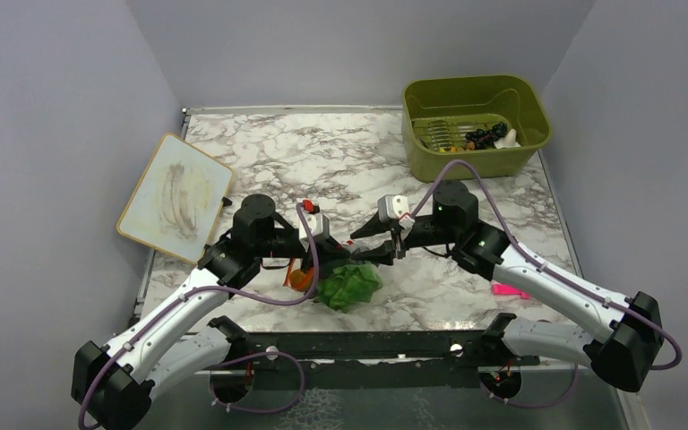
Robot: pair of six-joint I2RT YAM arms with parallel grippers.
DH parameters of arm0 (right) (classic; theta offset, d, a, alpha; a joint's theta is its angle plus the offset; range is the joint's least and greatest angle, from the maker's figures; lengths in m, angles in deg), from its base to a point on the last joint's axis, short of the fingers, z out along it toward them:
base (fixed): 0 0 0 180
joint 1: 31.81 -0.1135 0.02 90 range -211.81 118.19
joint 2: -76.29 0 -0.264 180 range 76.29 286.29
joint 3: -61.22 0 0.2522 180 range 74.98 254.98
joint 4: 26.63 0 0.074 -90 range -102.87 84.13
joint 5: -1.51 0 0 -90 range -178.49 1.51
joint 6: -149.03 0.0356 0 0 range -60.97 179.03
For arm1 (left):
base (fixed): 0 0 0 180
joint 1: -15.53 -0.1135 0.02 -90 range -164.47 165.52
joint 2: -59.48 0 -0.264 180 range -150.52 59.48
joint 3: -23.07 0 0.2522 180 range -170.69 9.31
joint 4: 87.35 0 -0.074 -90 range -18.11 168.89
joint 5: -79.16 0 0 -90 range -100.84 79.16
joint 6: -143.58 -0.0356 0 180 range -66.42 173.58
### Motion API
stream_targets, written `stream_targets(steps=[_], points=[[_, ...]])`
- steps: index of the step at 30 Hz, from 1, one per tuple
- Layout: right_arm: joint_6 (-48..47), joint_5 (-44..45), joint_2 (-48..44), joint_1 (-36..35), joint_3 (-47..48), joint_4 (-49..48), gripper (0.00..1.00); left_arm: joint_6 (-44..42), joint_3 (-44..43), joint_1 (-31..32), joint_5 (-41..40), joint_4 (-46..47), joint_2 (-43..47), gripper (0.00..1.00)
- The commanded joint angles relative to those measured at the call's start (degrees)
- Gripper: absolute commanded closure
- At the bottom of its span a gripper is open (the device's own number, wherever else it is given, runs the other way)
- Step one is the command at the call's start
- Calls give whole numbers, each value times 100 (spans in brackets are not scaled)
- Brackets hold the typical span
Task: Place the food in the zip-top bag and seal the zipper
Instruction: Zip the zipper food storage bag at the center of the board.
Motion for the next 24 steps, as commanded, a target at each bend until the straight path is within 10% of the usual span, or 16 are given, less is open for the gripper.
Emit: stream_targets(steps=[1,10,15,24], points=[[-405,22,85,-15,342,674,55,-127,-28,-14,62,270,172,100],[-118,-68,274,-15,361,272,98,-145,-49,-7,56,235,149,100],[-103,-69,287,-15,332,180,99,-67,-75,-11,-468,116,372,59],[-128,-149,274,-14,196,75,99,42,-331,-9,-111,104,497,58]])
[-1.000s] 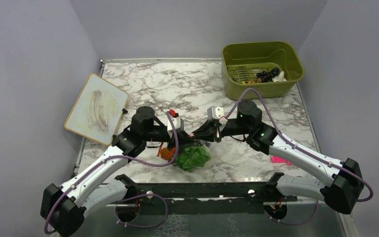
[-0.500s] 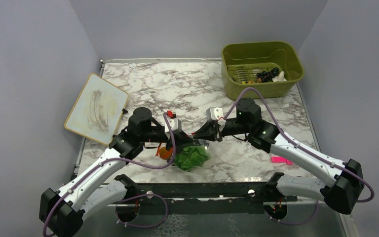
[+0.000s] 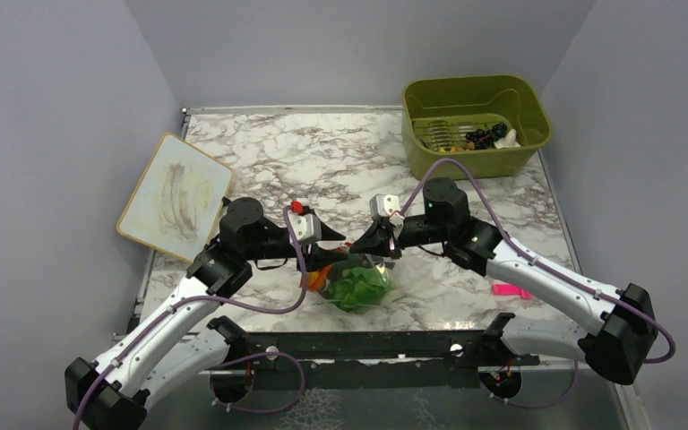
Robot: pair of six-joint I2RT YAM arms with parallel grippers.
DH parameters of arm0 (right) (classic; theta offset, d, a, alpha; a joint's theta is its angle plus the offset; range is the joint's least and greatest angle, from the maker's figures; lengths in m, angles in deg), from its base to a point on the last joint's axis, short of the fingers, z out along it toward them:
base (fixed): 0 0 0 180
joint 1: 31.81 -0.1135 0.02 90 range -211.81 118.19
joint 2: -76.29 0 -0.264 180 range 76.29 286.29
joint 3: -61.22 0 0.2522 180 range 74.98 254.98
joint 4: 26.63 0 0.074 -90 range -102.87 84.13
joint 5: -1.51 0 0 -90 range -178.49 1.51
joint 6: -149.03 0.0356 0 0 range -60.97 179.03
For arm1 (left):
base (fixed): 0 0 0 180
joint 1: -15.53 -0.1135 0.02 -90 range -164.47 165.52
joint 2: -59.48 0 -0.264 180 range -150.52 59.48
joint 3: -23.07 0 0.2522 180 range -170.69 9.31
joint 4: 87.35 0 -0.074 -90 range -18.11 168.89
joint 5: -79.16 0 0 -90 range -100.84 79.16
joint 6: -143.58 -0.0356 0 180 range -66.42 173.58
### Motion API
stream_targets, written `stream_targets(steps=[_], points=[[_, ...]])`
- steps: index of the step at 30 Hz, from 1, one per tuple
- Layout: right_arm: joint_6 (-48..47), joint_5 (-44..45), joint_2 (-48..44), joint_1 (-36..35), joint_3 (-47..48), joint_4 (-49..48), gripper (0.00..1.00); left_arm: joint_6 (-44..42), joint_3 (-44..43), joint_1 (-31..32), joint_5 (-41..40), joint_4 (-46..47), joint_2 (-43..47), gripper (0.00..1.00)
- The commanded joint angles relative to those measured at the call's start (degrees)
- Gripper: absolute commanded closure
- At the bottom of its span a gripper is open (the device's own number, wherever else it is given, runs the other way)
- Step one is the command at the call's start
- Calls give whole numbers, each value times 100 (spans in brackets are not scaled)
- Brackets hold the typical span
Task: Place the food in the zip-top bag and seal the zipper
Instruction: Zip the zipper food storage bag at the center of the board.
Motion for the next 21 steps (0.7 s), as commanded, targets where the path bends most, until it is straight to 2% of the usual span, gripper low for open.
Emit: stream_targets(steps=[1,15,21], points=[[24,-163,-50,-15,8,-383,99,77,-287,-8,194,108,-45,60],[232,-145,-89,-15,-75,-680,99,-13,-153,-7,204,113,-69,100],[383,-52,-199,-12,-115,-860,99,-67,10,-12,158,80,-11,100]])
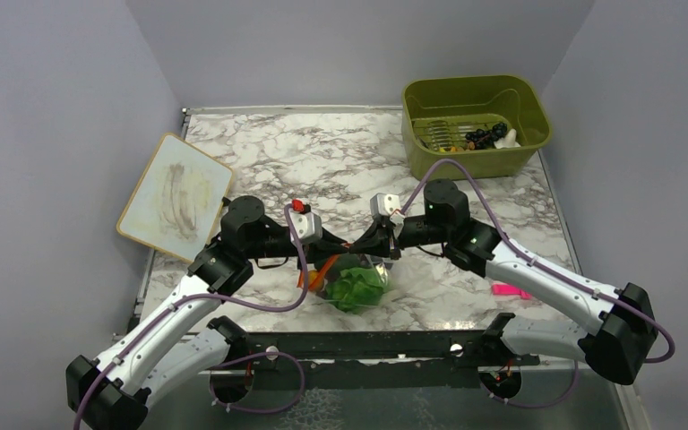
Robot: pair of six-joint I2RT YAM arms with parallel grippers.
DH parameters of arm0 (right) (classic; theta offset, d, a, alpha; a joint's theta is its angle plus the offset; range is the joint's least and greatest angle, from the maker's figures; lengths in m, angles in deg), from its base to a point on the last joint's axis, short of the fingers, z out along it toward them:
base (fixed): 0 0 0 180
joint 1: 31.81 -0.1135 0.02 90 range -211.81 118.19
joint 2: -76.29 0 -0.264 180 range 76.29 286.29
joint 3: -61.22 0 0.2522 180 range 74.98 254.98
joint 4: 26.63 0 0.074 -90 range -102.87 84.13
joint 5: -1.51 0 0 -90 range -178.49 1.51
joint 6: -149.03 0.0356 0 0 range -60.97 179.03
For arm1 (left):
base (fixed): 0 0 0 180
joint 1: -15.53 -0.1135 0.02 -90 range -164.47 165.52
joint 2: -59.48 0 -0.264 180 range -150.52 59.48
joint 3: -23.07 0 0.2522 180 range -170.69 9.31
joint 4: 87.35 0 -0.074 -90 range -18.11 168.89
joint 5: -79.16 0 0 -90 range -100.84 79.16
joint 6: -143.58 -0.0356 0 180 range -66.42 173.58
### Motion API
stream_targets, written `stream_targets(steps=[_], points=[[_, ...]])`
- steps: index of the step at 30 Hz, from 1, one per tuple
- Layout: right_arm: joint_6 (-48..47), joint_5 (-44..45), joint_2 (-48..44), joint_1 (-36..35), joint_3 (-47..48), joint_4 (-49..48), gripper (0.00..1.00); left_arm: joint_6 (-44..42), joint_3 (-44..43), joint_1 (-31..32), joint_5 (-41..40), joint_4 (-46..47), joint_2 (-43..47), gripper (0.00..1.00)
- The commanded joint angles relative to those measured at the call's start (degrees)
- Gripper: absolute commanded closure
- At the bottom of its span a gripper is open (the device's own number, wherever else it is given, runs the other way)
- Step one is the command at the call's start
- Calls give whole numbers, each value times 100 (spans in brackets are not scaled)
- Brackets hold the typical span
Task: Place the food in the zip-top bag and seal the zipper
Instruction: Zip the zipper food storage bag at the center of the board.
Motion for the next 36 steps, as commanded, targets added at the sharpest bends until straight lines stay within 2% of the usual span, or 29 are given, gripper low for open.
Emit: stream_targets(steps=[1,23,24,26,28,32,36], points=[[209,-29,-218,-14,-8,-622,99,-99,141,-4,84,52,112,100],[134,40,-552,-15,-61,-452,99,-470,267,-9,-147,-311,182,100],[83,61,-552,-15,-62,-313,93,-479,237,-11,-101,-301,188,100],[-136,-24,-506,-15,41,195,74,-493,167,-6,-33,-301,210,100],[-330,-54,-458,-14,213,732,64,-515,99,-8,-8,-294,231,100],[-402,20,-430,-12,353,1043,52,-542,-74,-2,135,-280,243,100],[-249,-199,-107,-33,427,841,50,-501,-236,-3,235,-170,165,100]])
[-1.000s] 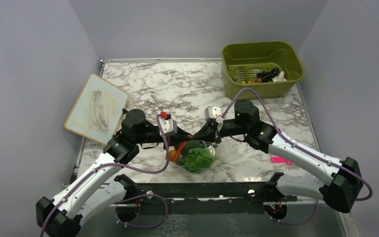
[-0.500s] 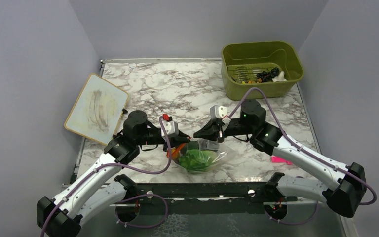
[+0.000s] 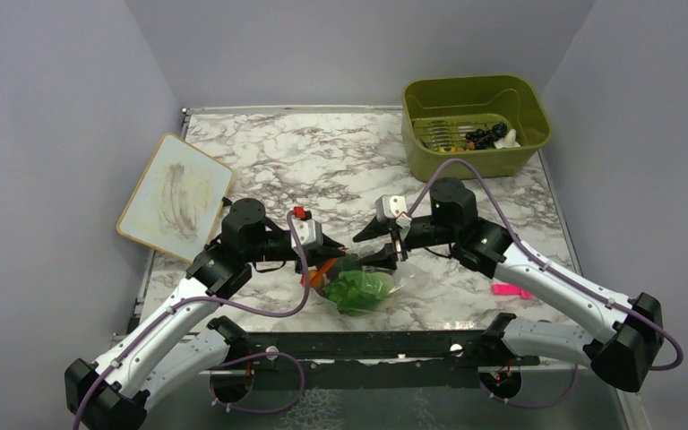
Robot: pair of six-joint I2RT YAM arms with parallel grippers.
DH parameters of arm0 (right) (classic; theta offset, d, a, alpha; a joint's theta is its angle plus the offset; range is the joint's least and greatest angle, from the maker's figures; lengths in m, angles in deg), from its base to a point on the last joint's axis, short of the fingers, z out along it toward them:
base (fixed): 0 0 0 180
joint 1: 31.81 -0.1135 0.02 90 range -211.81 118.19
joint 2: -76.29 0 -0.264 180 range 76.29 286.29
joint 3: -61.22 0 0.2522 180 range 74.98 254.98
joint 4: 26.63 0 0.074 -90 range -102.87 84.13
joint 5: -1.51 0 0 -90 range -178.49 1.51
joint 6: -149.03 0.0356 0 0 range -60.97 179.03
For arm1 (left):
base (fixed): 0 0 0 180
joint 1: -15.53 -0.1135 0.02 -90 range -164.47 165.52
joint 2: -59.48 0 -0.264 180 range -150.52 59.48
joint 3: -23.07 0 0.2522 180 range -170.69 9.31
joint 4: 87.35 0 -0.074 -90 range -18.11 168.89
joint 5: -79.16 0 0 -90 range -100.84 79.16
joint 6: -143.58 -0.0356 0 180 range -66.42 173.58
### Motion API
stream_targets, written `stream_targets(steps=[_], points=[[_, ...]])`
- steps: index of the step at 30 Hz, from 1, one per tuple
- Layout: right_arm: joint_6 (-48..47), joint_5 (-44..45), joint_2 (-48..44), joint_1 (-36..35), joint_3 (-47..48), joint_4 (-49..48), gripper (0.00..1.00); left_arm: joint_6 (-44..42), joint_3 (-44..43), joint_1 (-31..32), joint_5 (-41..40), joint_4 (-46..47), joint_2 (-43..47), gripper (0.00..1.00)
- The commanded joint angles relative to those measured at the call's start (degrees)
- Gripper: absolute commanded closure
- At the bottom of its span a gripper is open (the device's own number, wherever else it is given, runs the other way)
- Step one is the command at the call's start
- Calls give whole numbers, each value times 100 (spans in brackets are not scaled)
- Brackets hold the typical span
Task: Place the food in the zip-top bag and seal the zipper
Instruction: Zip the zipper food storage bag at the center of the board.
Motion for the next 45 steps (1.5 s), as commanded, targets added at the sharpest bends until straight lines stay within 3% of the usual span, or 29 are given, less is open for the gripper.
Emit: stream_targets(steps=[1,9,11,13,14,18,25,45], points=[[8,-231,369,-65,276,84,50,-70,-426,-6,354,237,2,100],[107,163,955,-189,536,-154,48,-31,-656,-6,530,241,-50,100],[197,136,1041,-201,550,-362,62,-19,-671,-7,550,235,-62,100],[306,106,1032,-210,516,-648,95,10,-641,-9,521,231,-58,100],[365,128,978,-207,445,-917,99,48,-604,-8,477,227,-47,100],[594,291,565,-208,83,-1582,99,31,-426,-7,147,-32,90,100],[640,39,236,-202,-180,-1761,99,-189,-281,-14,-356,-387,311,100],[758,338,-479,-202,-286,-1837,99,-255,-132,-16,-335,-497,235,100]])
